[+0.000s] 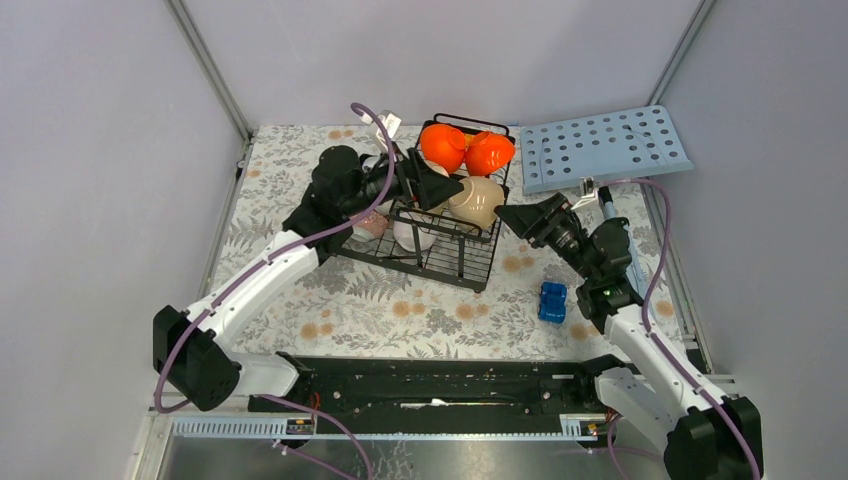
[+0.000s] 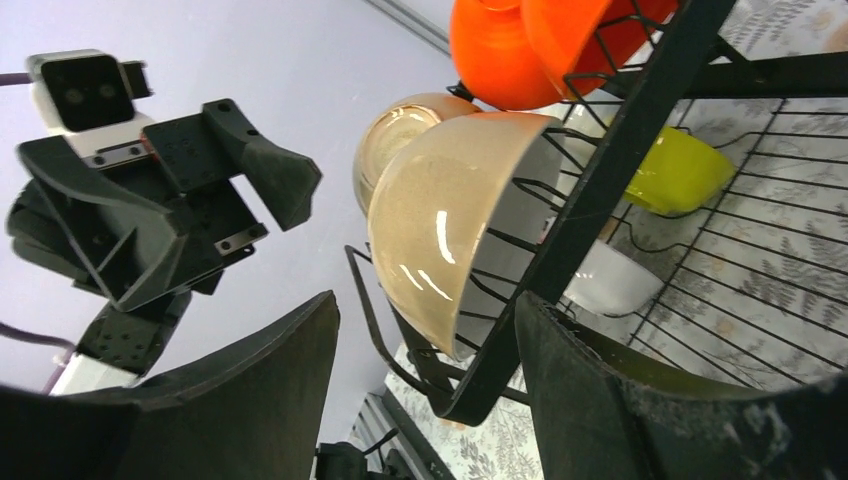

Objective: Unload the bowls from the dish rack
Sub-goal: Pick up the bowl from the dish rack.

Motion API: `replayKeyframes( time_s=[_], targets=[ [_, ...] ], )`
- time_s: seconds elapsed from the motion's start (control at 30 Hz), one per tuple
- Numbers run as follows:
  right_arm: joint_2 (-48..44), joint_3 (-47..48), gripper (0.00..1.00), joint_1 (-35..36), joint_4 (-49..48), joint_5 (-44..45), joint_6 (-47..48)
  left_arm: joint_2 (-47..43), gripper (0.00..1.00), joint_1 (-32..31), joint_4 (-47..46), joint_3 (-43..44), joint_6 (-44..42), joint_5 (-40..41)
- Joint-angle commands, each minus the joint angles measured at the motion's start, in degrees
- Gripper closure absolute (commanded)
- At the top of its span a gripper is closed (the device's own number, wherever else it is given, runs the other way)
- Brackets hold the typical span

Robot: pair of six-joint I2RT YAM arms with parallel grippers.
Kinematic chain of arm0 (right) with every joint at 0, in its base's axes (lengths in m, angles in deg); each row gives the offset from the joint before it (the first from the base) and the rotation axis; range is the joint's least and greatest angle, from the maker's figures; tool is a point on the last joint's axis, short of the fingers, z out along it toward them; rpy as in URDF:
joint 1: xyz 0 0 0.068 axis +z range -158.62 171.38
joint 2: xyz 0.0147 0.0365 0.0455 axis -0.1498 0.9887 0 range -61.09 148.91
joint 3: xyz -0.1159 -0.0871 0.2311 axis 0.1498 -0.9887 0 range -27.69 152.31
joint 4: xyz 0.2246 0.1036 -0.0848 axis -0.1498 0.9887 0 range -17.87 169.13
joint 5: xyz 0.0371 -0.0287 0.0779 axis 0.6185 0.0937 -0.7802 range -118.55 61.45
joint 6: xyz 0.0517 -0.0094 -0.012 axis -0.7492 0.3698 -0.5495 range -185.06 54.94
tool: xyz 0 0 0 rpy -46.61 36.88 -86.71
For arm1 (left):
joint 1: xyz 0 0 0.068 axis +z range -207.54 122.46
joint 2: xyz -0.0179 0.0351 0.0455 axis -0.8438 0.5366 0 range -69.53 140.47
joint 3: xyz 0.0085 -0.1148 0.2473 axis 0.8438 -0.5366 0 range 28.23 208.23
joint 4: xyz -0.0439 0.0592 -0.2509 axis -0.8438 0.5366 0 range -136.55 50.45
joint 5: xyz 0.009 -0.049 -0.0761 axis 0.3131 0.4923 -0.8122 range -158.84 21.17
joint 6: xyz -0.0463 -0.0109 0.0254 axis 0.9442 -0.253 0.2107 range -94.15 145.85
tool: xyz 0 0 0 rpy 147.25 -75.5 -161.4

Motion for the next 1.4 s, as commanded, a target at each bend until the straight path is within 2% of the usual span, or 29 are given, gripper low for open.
replayKeyframes(
  time_s=[0.0, 0.1, 0.67, 0.77, 1.0, 1.37],
  targets=[
    [1.88, -1.17, 0.29, -0.49, -14.60, -4.67, -4.79, 0.87, 0.23, -0.15, -4.16, 0.06, 0.60, -1.08],
    [2.88, -1.71, 0.31, -0.54, -17.14, -5.42, -5.72, 1.18, 0.26, -0.08, -4.64, -0.32, 0.82, -0.99],
    [4.85, -2.33, 0.35, -2.28, -16.48, -7.91, -2.71, 4.30, 0.39, -1.25, -4.21, 0.05, 1.13, -1.98],
    [6.84, -3.26, 0.37, -3.00, -22.21, -9.68, -5.72, 4.64, 0.42, -1.45, -3.96, 0.23, 0.99, -2.04],
    [14.52, -6.26, 0.40, -5.63, -42.17, -15.18, -17.41, 5.78, 0.47, -2.21, -2.16, 1.17, 0.00, -1.70],
    [22.05, -4.70, 0.47, -6.08, -53.84, -18.76, -24.11, 6.42, 0.51, -2.30, -1.30, 1.34, -0.45, -0.87]
  ],
)
